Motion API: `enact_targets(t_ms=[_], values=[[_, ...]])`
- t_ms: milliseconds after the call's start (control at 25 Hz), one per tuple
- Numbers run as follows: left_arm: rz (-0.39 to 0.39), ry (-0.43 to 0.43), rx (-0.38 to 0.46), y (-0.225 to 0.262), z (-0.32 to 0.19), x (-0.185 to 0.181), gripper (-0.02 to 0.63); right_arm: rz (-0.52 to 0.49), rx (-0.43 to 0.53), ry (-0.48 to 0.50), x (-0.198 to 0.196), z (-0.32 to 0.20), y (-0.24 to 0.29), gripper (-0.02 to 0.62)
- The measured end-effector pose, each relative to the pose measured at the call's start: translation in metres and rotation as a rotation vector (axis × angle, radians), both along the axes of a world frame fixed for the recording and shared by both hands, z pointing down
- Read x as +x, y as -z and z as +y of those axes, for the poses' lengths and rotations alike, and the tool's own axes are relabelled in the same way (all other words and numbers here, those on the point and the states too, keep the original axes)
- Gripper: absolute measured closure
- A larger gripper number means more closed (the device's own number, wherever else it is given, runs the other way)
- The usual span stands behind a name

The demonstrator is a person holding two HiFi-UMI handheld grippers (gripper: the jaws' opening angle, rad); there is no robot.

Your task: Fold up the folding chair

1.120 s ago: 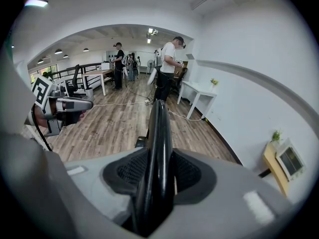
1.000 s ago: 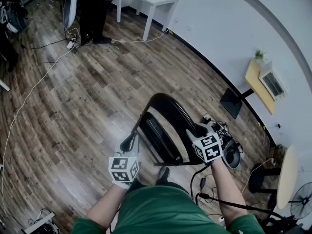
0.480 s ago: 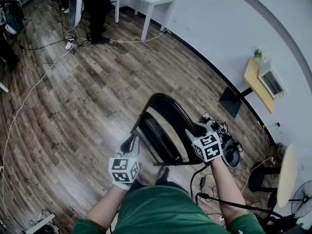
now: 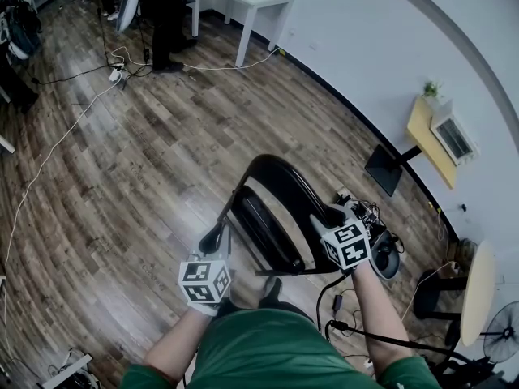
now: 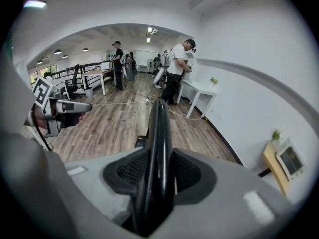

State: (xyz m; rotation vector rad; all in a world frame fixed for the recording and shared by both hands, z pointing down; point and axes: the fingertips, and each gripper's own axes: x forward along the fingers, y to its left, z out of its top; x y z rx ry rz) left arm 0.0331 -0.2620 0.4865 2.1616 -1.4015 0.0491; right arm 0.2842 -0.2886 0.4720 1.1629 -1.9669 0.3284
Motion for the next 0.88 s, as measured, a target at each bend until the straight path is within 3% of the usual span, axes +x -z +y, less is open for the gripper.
enact_targets(t_ms=[520,880], values=[[-0.008,-0.019,-0.029,-0.008,-0.001,0.005,0.555,0.0,-0.001,0.001,0.001,-0.001,0.0,0.437],[0.041,-0.018,-0.064,-0.008,0.002,0.015,0.555,-0.002,0.001,0.002,0.005,0.0,0.001,0.437]])
